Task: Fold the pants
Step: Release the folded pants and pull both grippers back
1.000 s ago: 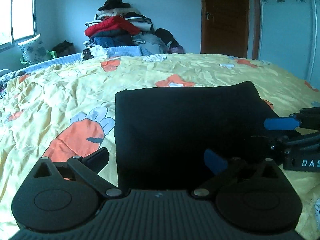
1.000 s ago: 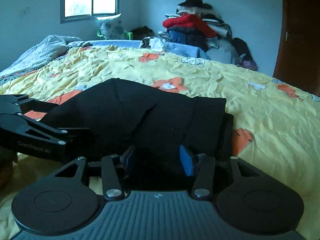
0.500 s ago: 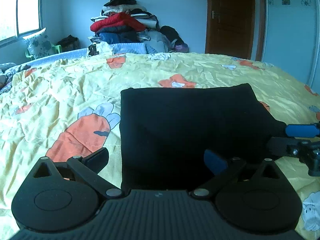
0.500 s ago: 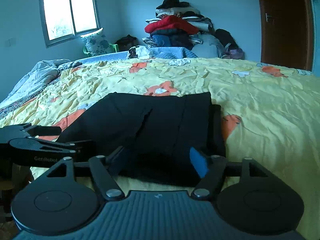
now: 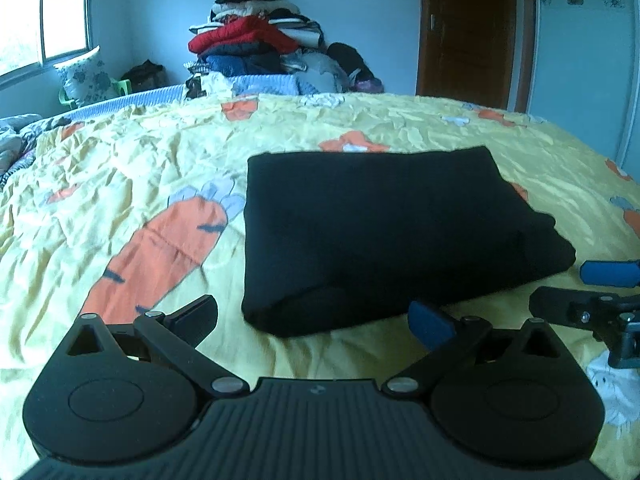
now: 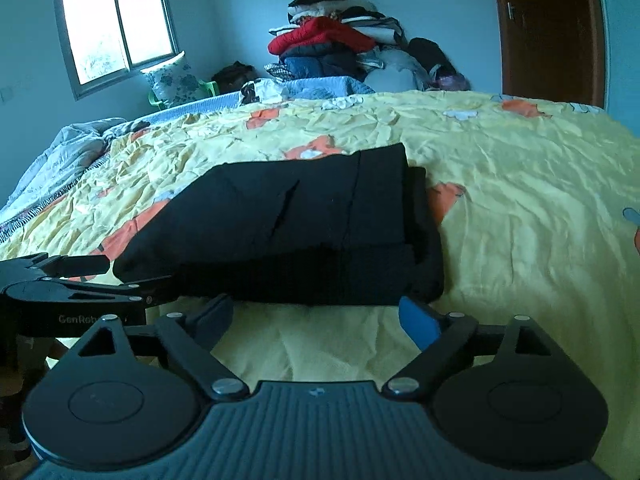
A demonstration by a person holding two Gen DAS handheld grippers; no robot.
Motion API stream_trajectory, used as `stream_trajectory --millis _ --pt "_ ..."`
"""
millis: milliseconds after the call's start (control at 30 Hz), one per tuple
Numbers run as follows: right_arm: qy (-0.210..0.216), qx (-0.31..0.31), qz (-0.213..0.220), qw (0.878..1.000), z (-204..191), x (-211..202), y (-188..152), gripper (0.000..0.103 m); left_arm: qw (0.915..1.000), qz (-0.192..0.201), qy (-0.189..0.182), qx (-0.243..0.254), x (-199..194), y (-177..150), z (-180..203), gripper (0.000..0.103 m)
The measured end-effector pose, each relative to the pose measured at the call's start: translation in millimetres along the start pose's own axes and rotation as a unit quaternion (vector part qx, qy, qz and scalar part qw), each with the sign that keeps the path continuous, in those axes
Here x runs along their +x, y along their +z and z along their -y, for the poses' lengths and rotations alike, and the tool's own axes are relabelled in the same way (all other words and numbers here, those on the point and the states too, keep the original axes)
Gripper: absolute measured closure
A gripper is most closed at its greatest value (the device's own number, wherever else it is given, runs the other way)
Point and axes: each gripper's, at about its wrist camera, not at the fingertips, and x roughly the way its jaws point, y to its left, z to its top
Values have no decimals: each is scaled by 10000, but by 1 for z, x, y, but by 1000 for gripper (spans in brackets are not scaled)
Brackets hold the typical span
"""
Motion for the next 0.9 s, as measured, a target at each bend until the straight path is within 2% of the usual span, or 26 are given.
stream_trajectory --millis 267,533,767,900 --pt "-95 -49 -134 9999 -7 3 -6 6 10000 -25 53 -74 -4 -11 -5 0" --pt "-429 -213 -312 9984 -17 11 -17 3 9999 -39 152 1 -4 -24 -9 0" --pt "-828 -621 -253 9943 -29 16 -27 0 9994 -176 46 -311 -1 -26 -19 0" --pt "-761 -514 -255 9955 -29 15 -28 0 9994 -180 74 -280 -1 -27 -20 0"
